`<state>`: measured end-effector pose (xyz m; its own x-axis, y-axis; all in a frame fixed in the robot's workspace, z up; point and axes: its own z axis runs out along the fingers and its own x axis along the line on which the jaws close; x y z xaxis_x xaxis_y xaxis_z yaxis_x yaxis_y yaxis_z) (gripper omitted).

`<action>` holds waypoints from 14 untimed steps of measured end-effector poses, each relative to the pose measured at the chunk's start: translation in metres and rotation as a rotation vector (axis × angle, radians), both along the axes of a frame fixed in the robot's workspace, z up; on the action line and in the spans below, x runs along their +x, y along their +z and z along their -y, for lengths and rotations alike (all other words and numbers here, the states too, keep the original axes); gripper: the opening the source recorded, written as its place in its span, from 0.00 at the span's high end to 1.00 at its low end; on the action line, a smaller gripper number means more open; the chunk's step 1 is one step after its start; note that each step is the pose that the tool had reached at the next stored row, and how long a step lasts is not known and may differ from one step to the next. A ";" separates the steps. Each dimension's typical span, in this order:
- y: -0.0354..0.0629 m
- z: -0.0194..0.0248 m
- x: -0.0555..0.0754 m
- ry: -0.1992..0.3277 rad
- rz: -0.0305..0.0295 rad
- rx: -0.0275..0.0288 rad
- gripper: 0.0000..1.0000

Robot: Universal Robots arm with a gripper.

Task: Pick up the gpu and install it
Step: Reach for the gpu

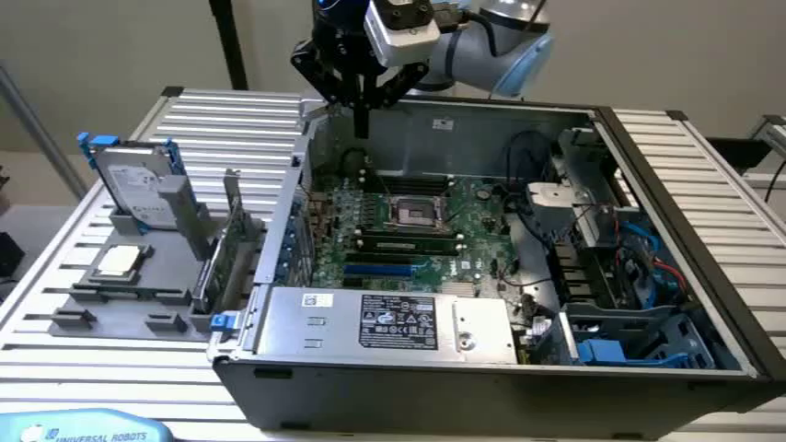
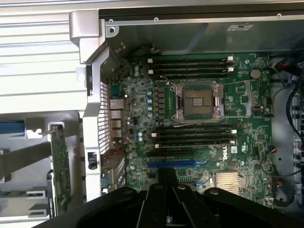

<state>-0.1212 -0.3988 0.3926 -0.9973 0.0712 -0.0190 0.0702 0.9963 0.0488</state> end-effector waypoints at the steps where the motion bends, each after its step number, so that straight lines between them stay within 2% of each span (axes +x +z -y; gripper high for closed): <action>1: 0.0000 0.0000 0.000 0.000 0.0000 0.0000 0.86; 14: 0.0000 0.0000 0.000 0.000 0.0001 0.0000 0.86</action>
